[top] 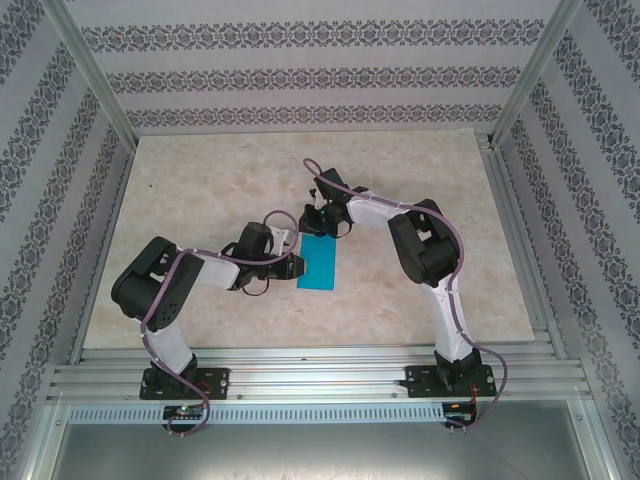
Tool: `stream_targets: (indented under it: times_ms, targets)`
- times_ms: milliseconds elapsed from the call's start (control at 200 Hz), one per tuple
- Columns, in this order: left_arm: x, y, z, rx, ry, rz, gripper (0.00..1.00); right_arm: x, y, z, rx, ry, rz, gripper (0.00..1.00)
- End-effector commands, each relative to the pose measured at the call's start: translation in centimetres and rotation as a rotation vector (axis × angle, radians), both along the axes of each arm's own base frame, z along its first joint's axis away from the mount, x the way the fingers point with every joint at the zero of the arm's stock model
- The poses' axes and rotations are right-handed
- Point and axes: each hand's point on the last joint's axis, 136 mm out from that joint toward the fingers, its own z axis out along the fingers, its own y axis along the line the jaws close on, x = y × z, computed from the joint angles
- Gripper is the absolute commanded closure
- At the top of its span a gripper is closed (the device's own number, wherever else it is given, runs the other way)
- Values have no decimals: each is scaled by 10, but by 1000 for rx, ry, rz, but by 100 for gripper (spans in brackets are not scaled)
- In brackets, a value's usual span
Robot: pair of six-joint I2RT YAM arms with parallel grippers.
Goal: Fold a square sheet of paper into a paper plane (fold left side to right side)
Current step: First fold in half a square sheet of paper at the center of the table.
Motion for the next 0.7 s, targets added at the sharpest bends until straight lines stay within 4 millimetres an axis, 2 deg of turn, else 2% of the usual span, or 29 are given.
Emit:
stream_targets:
  times_ms: [0,245,550,694]
  targets:
    - [-48,12,-37,85,161,-45,84,-9,-7,-24,-77,40,4,89]
    - [-76,18,-46,114,206,-81,85,-8,-7,-24,-77,42,3,89]
    - [-91,27,-44,277,205,-136,87,-9,-7,-24,-80,44,2,89]
    - [-100,25,-44,266,226,-151,87,-9,-7,-24,-81,46,0,89]
